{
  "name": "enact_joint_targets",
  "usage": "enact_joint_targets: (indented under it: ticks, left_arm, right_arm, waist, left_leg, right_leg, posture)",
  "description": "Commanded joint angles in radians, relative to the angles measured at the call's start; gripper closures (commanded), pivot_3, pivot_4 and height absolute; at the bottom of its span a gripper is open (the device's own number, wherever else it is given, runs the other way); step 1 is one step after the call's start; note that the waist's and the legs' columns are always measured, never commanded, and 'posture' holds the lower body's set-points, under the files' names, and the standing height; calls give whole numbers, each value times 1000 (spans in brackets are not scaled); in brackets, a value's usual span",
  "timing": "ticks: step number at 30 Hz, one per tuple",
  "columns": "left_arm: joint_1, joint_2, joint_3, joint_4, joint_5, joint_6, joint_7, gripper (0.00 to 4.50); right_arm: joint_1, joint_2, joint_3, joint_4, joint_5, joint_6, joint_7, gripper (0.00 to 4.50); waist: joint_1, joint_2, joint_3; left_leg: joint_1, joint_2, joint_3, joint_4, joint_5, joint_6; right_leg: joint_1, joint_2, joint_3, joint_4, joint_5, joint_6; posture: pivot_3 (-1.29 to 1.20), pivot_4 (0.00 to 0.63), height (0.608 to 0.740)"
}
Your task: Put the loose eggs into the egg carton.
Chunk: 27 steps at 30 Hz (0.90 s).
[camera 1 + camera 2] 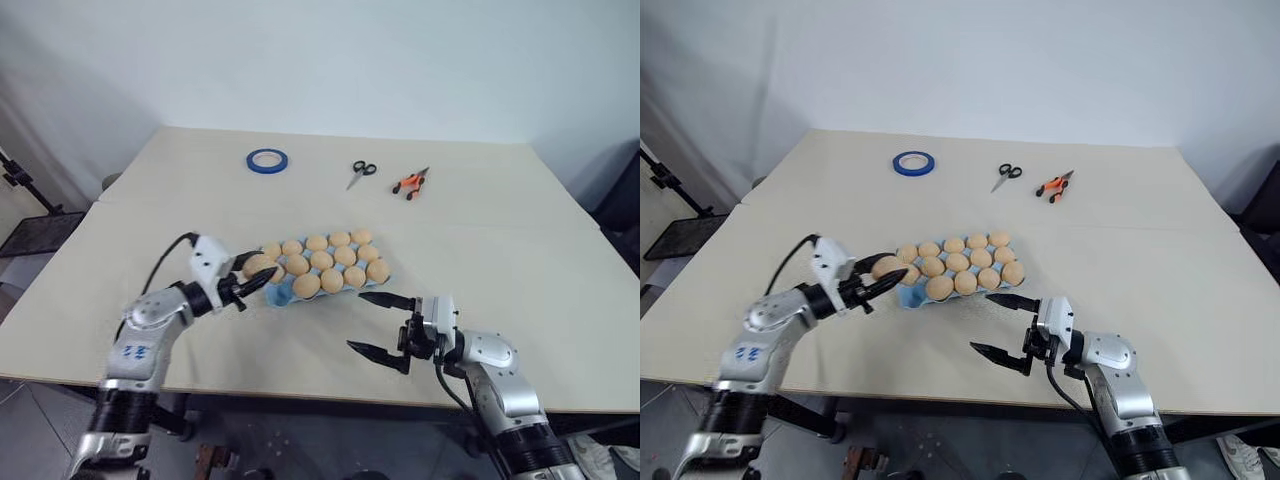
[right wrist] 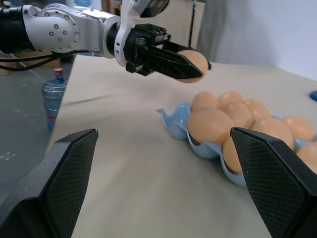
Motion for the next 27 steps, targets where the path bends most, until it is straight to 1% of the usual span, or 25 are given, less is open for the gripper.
enact_joint_targets:
  ticks: [1,4,8,9,10,14,18,20,23,27]
  left_arm:
    - [-45,-12,-2,32,14,-31,-5,2510]
    - [-39,-19,0,31,4,-31,-17,1800]
    - [-2,-11,14,-19,-34,-13,-58,601]
    - [6,-4,18,-26,-37,-10,-66,242]
    - [13,3,22,-31,-38,-9,-72,22]
    - [33,29,54,-34,-37,-19,-72,22]
    - [89,110,123,-35,-48,-65,-115,22]
    - [146,156,159,-38,-54,-109,-156,22]
    - [263,246,218,-46,-61,-128,-230,22]
    - [381,308,258,-57,-63,-159,-283,22]
  right_arm:
    - [15,-7,-23,-52,6,-19,-20,0]
    - [27,-10,-25,-64,8,-16,-34,0]
    - [41,-15,-26,-74,9,-17,-42,0]
    - [41,-15,-26,-73,8,-18,-44,0]
    - [43,-16,-26,-74,9,-18,-45,0]
    - [40,-17,-24,-68,9,-19,-45,0]
    - [29,-43,-37,-52,13,-8,-30,0]
    - [37,-74,-52,-50,19,0,-18,0]
    - [56,-140,-94,-31,27,14,5,0]
    - [69,-188,-134,6,31,13,18,0]
  waist:
    - [-1,0,0]
    - [0,0,0]
    - [1,0,0]
    - [1,0,0]
    - [2,0,0]
    - [2,0,0]
    - [-3,0,0]
    - [-2,0,0]
    - [0,0,0]
    - [1,0,0]
  left_leg:
    - [0,0,0,0,0,0]
    - [0,2,0,0,0,0]
    - [0,1,0,1,0,0]
    - [0,1,0,1,0,0]
    - [0,1,0,1,0,0]
    - [0,1,-1,1,0,0]
    - [0,1,-1,1,0,0]
    - [0,1,-1,0,0,0]
    - [0,1,-1,-1,-1,0]
    - [0,1,-2,-3,-2,0]
  right_leg:
    - [0,0,0,0,0,0]
    - [0,0,1,0,-1,1]
    - [0,-1,1,0,-1,1]
    - [0,-1,0,1,-1,1]
    - [1,-1,0,1,-1,1]
    - [1,-1,1,1,-1,1]
    - [1,-2,1,1,-1,1]
    - [1,-2,1,1,-1,1]
    - [1,-2,1,0,-2,-1]
    - [1,-3,1,-3,-3,-2]
  posture:
    - [0,150,740]
    - [0,150,740]
    - [0,150,740]
    - [0,150,740]
    - [0,150,740]
    - [0,150,740]
    - [0,150,740]
    - [0,150,740]
    - [0,150,740]
    - [0,150,740]
